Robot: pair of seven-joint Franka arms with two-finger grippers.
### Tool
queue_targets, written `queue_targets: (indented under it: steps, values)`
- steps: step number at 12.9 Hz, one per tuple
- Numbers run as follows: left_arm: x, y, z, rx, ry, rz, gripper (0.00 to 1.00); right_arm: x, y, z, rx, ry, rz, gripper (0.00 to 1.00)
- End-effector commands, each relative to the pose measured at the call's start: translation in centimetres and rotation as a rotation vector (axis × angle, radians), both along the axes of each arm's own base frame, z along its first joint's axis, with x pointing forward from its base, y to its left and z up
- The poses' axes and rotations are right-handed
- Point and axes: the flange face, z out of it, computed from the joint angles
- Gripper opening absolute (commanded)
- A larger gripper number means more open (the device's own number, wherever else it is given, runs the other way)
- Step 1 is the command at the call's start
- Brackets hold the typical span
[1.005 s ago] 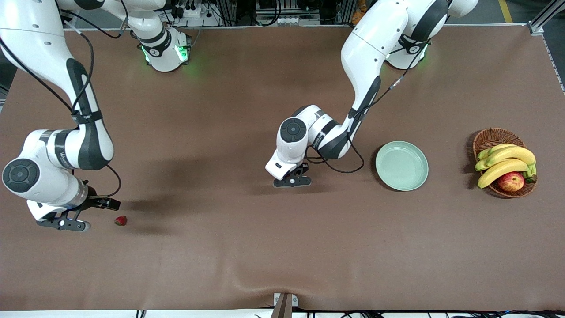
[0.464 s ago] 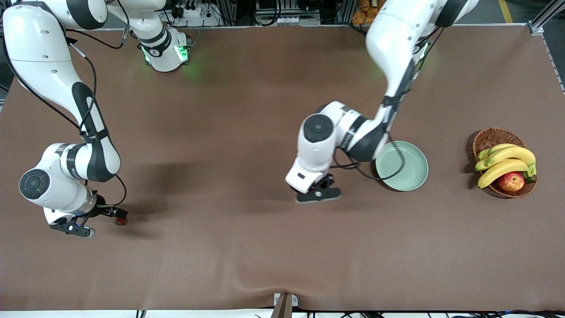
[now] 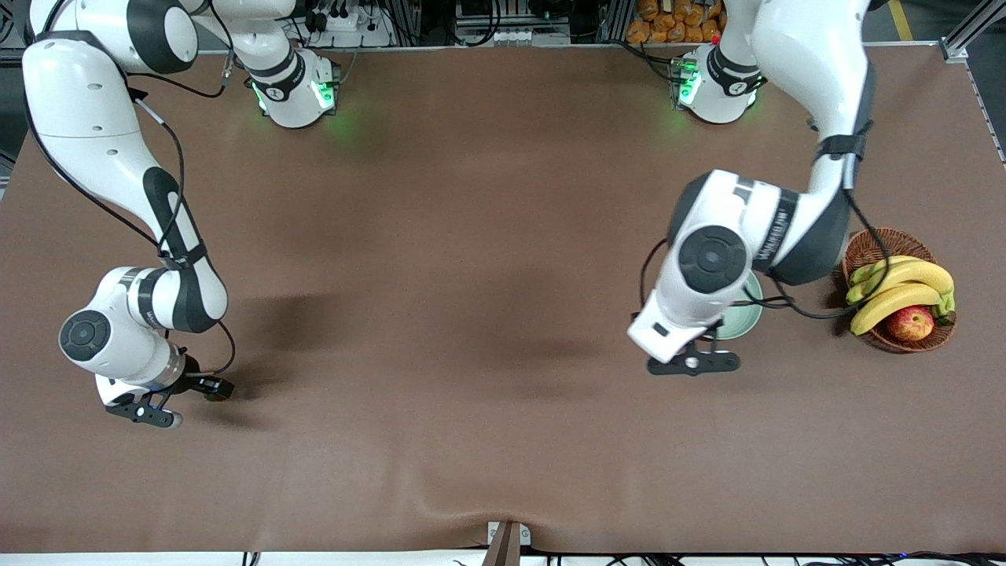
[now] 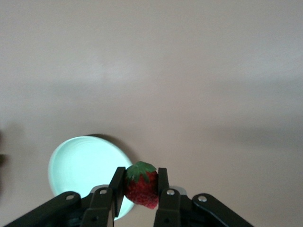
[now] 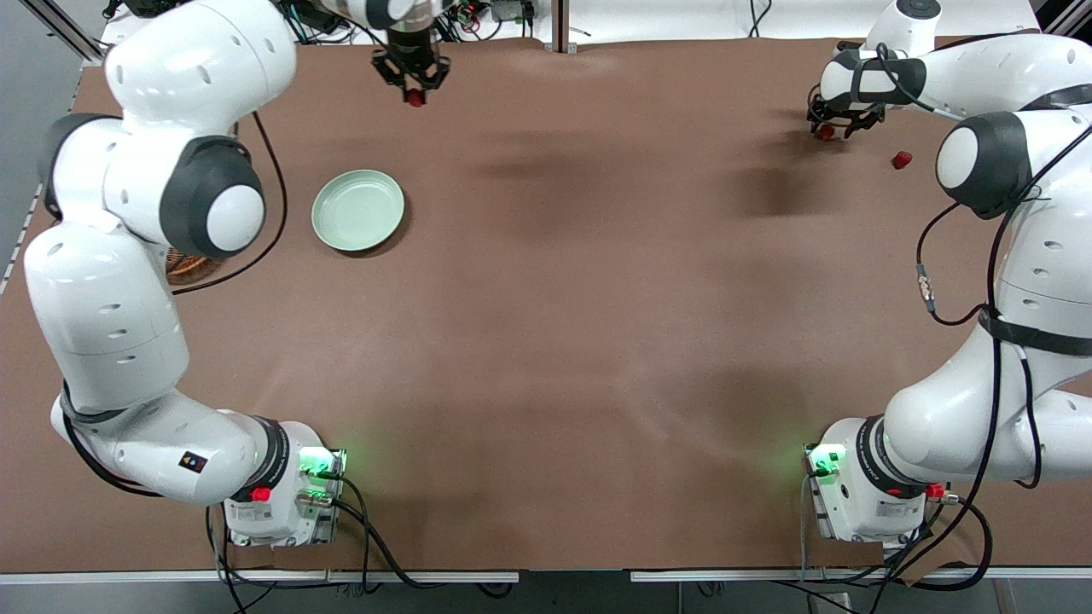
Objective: Collect all strawberries into plate
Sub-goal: 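Drop the strawberry on the plate with the left gripper while the right grasps another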
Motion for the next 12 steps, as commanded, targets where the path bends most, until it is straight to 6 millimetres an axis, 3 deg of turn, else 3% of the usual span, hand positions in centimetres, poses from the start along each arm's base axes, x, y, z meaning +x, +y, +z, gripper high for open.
queue_targets:
  steps: [1, 2, 3, 5, 9, 12]
  values:
    - [-1.4, 3.7, -1.6, 0.036, 0.075, -0.036, 0.00, 0.7, -0.5, -0.4, 0.016, -0.013, -0.006, 0.42]
    - [-1.6, 5.2, -2.8, 0.041, 0.102, -0.043, 0.00, 0.7, -0.5, -0.4, 0.016, -0.013, -0.006, 0.15]
    - [-1.7, 6.3, -3.9, 0.043, 0.121, -0.035, 0.00, 0.7, -0.4, -0.4, 0.016, -0.013, -0.004, 0.00]
    - [-2.7, 6.5, -6.5, 0.042, 0.135, -0.043, 0.00, 0.8, -0.1, 0.0, 0.012, -0.016, 0.007, 0.00]
    - [-4.6, 7.5, -10.7, 0.049, 0.165, -0.051, 0.00, 1.8, 3.9, 3.7, 0.011, -0.032, 0.064, 0.00]
    - [-6.2, 11.3, -14.6, 0.026, 0.168, -0.058, 0.00, 1.5, 10.1, 8.3, 0.018, -0.006, 0.139, 0.00]
